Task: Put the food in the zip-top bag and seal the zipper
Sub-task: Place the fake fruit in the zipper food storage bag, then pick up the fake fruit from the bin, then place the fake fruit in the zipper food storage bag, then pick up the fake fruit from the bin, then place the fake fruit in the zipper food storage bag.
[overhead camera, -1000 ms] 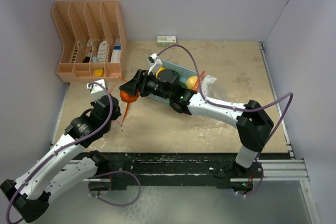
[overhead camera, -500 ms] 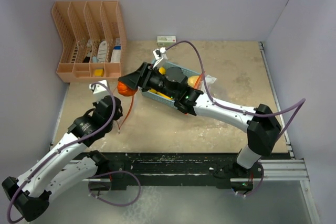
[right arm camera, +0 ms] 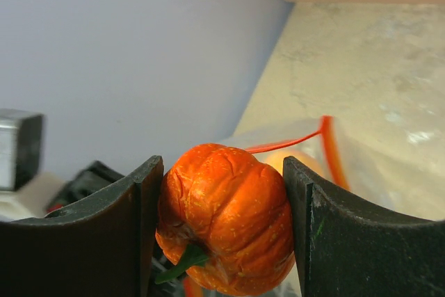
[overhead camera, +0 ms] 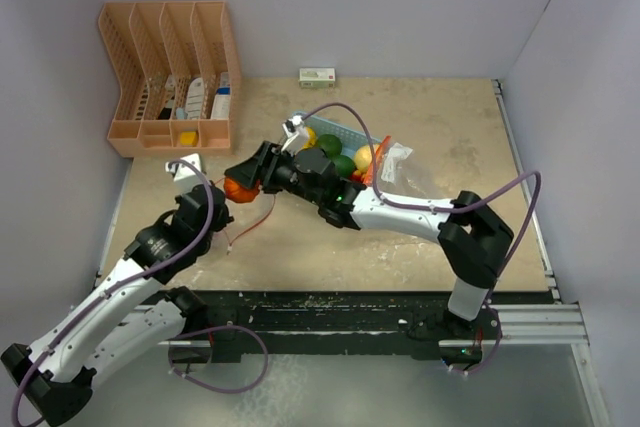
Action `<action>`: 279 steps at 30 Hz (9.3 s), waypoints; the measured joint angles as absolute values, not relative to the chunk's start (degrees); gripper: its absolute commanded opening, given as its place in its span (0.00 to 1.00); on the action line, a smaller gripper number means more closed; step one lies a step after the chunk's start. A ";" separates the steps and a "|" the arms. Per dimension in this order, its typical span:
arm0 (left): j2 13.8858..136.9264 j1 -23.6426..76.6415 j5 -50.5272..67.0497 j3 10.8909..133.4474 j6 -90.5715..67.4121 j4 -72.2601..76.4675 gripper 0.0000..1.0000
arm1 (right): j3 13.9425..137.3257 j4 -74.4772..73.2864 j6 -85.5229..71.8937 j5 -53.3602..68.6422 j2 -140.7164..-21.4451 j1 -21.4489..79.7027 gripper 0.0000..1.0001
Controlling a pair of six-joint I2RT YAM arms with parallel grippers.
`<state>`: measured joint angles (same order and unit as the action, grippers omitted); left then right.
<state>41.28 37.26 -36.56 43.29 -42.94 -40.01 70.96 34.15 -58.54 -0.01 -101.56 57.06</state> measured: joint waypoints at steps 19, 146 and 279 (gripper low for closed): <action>41.67 37.26 -37.65 43.40 -42.92 -41.21 0.00 | 75.96 14.66 -46.17 -9.74 -98.50 61.25 0.99; 38.96 37.26 -36.69 44.49 -41.41 -44.18 0.00 | 72.90 13.26 -33.61 16.67 -86.24 55.88 0.58; 37.26 37.26 -36.67 46.04 -41.39 -44.47 0.00 | 80.38 -14.52 -30.41 -9.43 -87.53 51.16 1.00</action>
<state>37.26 37.26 -36.67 46.04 -41.39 -44.47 80.38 -14.52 -30.41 -9.43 -87.53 51.16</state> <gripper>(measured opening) 0.004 0.997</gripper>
